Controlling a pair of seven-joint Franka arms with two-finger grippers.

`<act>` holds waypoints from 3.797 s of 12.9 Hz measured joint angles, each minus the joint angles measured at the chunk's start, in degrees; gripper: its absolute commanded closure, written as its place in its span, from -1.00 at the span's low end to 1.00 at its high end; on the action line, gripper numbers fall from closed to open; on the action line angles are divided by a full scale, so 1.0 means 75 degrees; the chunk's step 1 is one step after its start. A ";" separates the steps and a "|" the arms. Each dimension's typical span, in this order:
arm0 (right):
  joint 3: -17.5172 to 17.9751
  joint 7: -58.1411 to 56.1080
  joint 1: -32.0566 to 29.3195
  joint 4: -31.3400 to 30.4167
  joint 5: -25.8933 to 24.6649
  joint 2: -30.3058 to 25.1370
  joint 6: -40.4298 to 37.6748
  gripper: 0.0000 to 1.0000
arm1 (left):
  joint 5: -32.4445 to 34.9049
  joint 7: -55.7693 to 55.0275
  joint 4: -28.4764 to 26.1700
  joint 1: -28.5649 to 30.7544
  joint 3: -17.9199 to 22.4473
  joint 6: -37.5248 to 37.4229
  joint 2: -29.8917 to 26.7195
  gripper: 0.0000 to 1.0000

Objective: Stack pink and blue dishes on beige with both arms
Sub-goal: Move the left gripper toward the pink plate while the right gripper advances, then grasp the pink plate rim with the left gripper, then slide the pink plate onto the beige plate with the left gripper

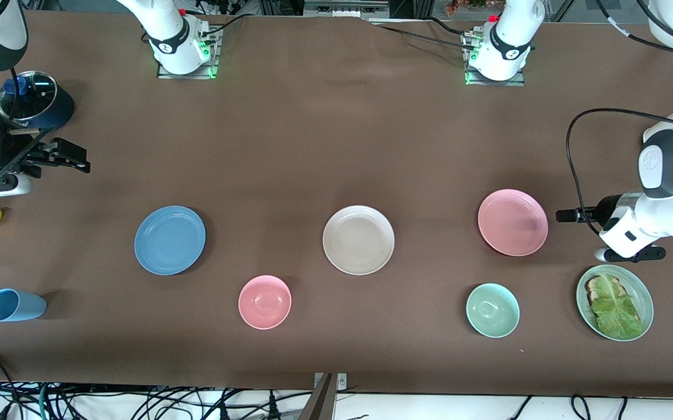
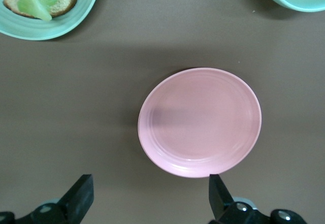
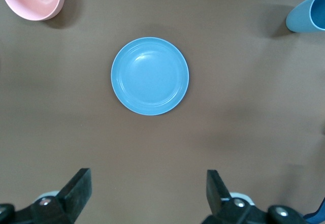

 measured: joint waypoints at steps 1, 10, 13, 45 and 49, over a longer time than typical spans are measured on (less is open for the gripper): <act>0.0000 0.0000 0.0000 0.0000 0.0000 0.0006 0.0006 -1.00 | 0.0000 0.0001 -0.0266 -0.0002 -0.0004 0.0414 0.0025 -1.00; 0.0000 0.0000 0.0000 -0.0394 0.0000 0.0107 0.0571 -1.00 | 0.0000 0.0525 -0.3265 0.0120 -0.0005 0.4502 0.0070 -1.00; 0.0000 0.0000 -0.0001 -0.0522 0.0000 0.0217 0.0811 -1.00 | 0.0000 0.0974 -0.3432 0.0410 -0.0003 0.4510 0.0110 -0.28; -0.0019 -0.0822 -0.0422 -0.0557 0.0272 0.2661 0.3726 -1.00 | -0.0738 -0.4018 0.0856 -0.1866 -0.2445 0.1181 0.1484 1.00; -0.0019 -0.0855 -0.0437 -0.0558 0.0314 0.2858 0.3884 -1.00 | -0.0738 -0.4375 0.1072 -0.2244 -0.2436 0.1991 0.1931 1.00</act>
